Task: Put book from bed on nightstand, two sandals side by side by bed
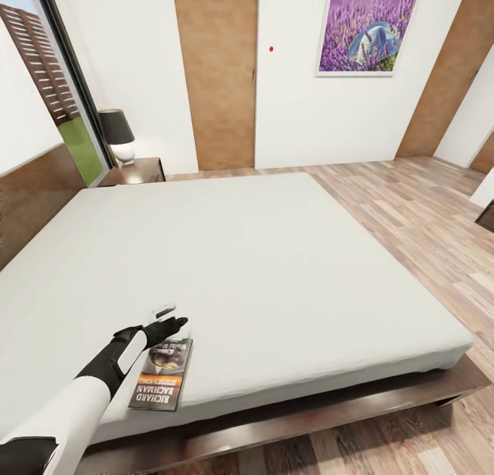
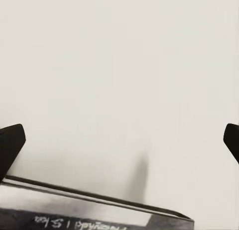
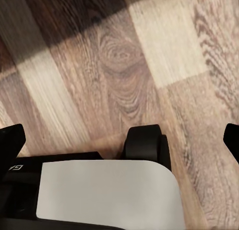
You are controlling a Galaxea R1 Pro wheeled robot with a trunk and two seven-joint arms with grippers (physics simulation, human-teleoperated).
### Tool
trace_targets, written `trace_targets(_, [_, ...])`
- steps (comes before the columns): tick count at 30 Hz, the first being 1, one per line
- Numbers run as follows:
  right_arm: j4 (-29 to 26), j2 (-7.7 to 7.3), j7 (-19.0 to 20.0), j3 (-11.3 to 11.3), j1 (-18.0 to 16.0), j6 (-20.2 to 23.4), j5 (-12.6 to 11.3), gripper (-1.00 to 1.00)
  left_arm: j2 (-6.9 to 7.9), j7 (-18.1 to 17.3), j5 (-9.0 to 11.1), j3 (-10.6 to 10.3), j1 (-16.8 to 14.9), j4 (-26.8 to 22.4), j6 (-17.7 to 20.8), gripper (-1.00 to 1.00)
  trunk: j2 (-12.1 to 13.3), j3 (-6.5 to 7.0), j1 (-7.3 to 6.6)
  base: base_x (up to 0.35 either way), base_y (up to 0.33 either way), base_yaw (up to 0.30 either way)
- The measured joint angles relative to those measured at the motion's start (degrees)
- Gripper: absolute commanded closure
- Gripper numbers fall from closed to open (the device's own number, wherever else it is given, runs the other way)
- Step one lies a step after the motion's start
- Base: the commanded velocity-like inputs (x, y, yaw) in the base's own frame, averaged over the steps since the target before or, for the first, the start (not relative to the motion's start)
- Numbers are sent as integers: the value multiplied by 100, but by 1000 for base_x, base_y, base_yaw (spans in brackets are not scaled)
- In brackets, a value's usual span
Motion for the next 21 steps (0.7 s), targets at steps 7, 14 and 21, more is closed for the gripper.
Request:
trace_targets(7, [0,0,-1,0,1,0,0,-100,0,0,0,1,0,5,0,-100,0,0,-1,-9,0,0])
trace_targets(14, [0,0,-3,0,2,0,1,-100,0,-1,0,-4,0,5,-1,-100,0,0,-1,-5,0,0])
trace_targets(21, [0,0,-4,0,2,0,8,-100,0,0,0,-5,0,5,-7,-100,0,0,0,-139,0,0])
